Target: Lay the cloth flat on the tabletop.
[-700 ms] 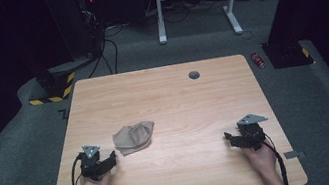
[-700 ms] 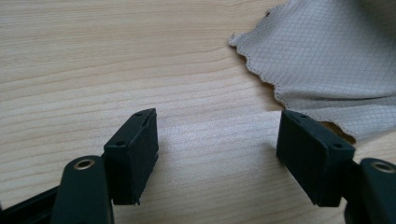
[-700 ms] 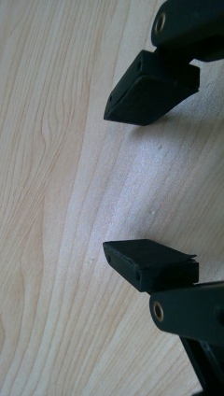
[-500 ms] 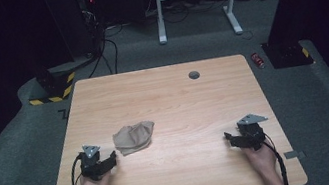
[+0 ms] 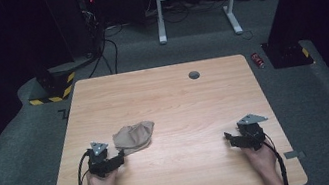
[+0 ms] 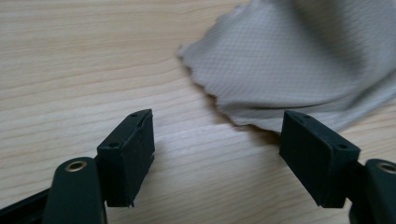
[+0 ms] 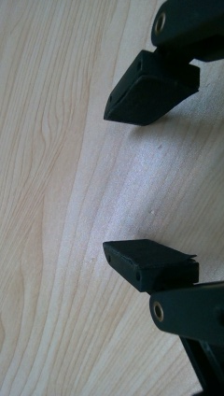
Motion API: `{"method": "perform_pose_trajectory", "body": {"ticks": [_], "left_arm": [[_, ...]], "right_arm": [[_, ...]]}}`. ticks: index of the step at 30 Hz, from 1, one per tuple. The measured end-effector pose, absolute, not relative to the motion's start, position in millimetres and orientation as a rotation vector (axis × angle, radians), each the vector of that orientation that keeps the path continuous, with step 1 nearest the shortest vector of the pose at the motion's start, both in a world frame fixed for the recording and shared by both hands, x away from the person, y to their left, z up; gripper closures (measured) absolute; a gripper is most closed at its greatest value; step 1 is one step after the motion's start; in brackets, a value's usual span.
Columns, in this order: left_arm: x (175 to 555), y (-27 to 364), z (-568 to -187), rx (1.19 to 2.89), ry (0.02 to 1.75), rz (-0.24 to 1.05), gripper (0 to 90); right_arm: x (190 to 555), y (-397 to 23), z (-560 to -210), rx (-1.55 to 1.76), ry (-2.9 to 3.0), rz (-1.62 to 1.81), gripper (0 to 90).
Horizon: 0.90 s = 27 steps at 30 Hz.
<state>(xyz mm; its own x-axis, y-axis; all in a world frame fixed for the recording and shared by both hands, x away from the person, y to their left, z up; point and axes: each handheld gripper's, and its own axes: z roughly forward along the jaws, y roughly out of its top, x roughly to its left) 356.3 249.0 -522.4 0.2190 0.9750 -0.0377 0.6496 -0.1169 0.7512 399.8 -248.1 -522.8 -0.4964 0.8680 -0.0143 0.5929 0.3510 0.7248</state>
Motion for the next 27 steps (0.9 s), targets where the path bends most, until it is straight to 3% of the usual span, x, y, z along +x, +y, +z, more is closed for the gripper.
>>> {"method": "perform_pose_trajectory", "body": {"ticks": [13,21,24,27], "left_arm": [[374,207,-502,1.899,1.381,0.575,28.8],[393,188,-508,1.972,1.397,0.557,31.2],[399,183,-509,2.019,1.394,0.566,36.2],[403,180,-511,2.039,1.393,0.567,47.8]], "right_arm": [[400,-248,-523,1.279,2.223,0.943,31.1],[400,-248,-523,1.277,2.226,0.945,31.0],[400,-248,-523,1.278,2.226,0.944,31.0],[400,-248,-523,1.275,2.228,0.944,31.0]]}}
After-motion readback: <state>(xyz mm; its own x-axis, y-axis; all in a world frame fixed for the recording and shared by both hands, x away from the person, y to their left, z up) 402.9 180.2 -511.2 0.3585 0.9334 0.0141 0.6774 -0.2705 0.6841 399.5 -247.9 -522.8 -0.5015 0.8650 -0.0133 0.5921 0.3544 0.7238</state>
